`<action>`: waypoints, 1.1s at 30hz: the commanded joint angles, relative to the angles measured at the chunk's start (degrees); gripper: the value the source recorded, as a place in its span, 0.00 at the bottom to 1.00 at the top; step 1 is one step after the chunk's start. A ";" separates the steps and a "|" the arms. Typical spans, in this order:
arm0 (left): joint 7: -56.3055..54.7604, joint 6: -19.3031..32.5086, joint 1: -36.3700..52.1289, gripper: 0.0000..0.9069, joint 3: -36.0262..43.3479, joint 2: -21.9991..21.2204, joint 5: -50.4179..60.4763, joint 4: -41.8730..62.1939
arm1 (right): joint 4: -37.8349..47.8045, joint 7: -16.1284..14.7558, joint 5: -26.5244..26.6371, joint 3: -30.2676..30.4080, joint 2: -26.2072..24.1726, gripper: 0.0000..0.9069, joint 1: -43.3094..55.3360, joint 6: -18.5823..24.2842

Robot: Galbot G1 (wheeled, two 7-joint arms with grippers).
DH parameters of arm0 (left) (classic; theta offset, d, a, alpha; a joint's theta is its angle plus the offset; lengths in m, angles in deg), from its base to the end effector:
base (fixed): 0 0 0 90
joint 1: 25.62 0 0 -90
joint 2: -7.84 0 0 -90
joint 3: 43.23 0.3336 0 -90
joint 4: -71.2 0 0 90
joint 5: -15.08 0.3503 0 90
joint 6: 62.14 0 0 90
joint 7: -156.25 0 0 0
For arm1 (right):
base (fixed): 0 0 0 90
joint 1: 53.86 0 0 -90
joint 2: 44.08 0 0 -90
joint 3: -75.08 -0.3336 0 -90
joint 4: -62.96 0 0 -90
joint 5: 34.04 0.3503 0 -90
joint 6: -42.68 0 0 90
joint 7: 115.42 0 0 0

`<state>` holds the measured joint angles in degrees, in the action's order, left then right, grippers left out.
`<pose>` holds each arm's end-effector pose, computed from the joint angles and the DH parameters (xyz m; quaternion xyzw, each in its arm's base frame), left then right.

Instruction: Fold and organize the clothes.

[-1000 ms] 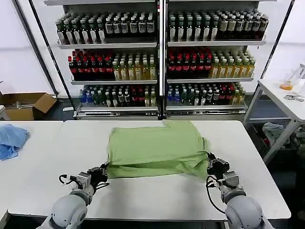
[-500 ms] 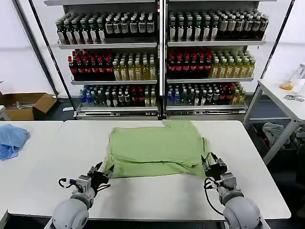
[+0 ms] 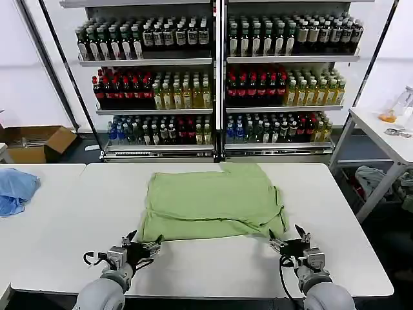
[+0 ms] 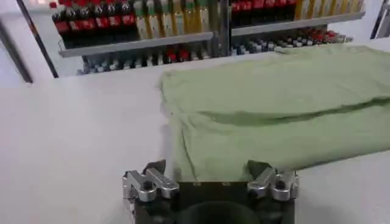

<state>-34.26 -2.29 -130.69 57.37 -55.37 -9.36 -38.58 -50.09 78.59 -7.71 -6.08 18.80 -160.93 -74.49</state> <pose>0.2558 0.0428 -0.2960 -0.0664 -0.9599 -0.0494 0.2677 0.2465 -0.0455 -0.2822 0.0390 -0.9713 0.0338 0.2321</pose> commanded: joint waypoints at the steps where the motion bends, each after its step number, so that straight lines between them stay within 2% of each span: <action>1: 0.15 0.15 0.24 0.12 -0.44 -0.57 -1.76 1.58 | 3.43 0.43 5.48 0.54 0.60 0.00 1.84 -0.23; 10: 0.79 0.57 0.91 0.10 -0.68 0.04 -2.85 2.16 | 4.45 -0.18 7.95 1.22 -0.13 0.00 3.44 -0.39; 24: 1.65 1.46 -0.56 0.07 -1.68 2.48 -3.16 1.06 | 3.51 -0.97 8.59 0.66 -2.34 0.00 2.89 -0.22; 33: 3.94 1.48 -4.29 0.07 -3.21 5.73 -3.22 -3.04 | -1.70 -0.93 10.30 -3.53 -5.88 0.00 -0.76 -0.77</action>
<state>-31.73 -0.86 -132.20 55.00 -52.10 -12.48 -38.36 -48.49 77.53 1.56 -7.19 14.88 -159.63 -75.22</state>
